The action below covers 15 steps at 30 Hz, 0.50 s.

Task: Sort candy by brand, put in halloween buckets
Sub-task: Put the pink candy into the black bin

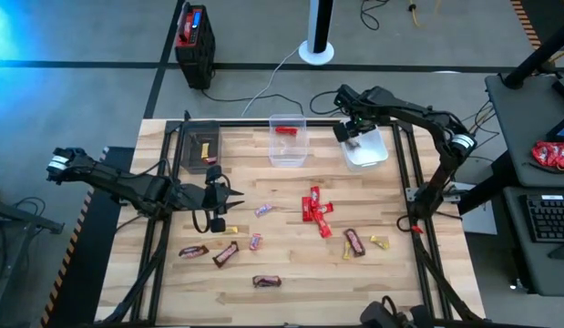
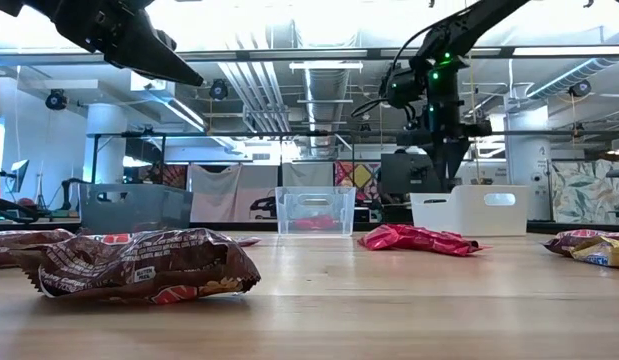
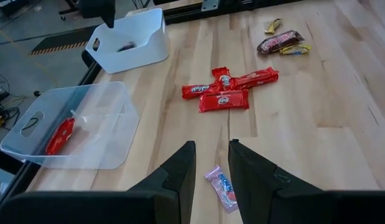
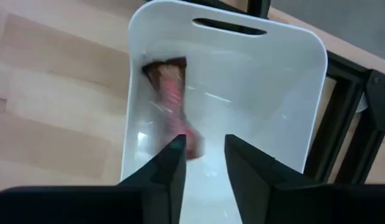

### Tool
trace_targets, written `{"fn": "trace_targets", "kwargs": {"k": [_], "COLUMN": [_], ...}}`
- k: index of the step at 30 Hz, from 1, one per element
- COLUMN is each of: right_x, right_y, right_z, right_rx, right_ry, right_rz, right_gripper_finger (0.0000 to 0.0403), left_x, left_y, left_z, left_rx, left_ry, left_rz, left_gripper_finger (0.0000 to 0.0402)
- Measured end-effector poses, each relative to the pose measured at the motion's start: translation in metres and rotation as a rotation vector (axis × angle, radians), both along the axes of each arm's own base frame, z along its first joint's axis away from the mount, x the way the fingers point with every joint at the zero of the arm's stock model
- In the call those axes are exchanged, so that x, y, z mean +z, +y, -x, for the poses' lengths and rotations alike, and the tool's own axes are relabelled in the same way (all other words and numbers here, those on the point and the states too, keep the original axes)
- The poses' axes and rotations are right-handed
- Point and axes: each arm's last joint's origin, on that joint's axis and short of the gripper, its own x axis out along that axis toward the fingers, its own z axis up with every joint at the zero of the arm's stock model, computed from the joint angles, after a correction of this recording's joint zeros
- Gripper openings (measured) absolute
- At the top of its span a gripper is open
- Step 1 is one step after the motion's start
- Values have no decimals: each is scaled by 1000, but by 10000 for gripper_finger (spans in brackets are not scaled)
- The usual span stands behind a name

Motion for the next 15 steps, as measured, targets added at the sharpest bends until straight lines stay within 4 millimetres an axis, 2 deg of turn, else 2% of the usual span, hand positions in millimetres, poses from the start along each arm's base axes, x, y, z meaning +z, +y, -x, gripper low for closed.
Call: {"fn": "trace_targets", "kwargs": {"k": [8, 11, 15], "right_x": [4, 12, 32], "right_y": [4, 18, 50], "right_z": [-1, -8, -20], "right_rx": [14, 72, 169], "right_ry": [15, -6, -60], "right_rz": [20, 39, 85], "right_gripper_finger": [149, 153, 145], "left_x": [0, -1, -4], "left_y": [0, 0, 0], "left_z": [0, 1, 2], "left_rx": [16, 30, 61], "left_ry": [-7, 2, 20], "left_rz": [32, 56, 102], "left_gripper_finger": [80, 80, 80]}}
